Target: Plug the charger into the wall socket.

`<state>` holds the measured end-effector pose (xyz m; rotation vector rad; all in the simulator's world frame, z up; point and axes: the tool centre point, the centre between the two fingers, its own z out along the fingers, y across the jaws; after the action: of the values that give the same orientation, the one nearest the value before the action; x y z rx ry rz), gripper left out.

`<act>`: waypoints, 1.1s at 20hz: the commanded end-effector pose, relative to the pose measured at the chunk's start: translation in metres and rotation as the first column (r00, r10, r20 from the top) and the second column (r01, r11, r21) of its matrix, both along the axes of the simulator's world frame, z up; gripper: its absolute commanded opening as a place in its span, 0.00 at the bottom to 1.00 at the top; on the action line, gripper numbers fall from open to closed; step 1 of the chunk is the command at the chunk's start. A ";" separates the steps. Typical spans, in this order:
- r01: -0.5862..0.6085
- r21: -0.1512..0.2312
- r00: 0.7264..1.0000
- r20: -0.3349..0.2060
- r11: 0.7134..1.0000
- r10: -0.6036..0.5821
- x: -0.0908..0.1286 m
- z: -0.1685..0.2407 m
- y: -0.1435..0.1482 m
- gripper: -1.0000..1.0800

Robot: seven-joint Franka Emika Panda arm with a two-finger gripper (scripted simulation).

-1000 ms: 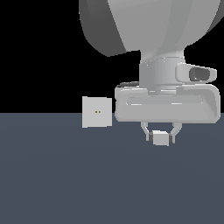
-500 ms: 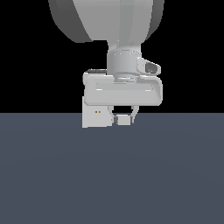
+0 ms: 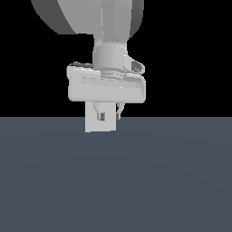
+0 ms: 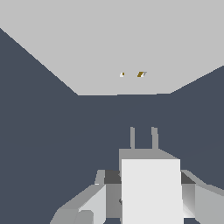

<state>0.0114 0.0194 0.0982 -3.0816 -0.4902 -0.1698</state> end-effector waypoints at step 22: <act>-0.022 0.000 1.000 -0.001 1.000 0.022 0.031 0.002 0.016 0.00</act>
<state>0.0373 0.0337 0.0996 -3.0744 -0.5243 -0.1672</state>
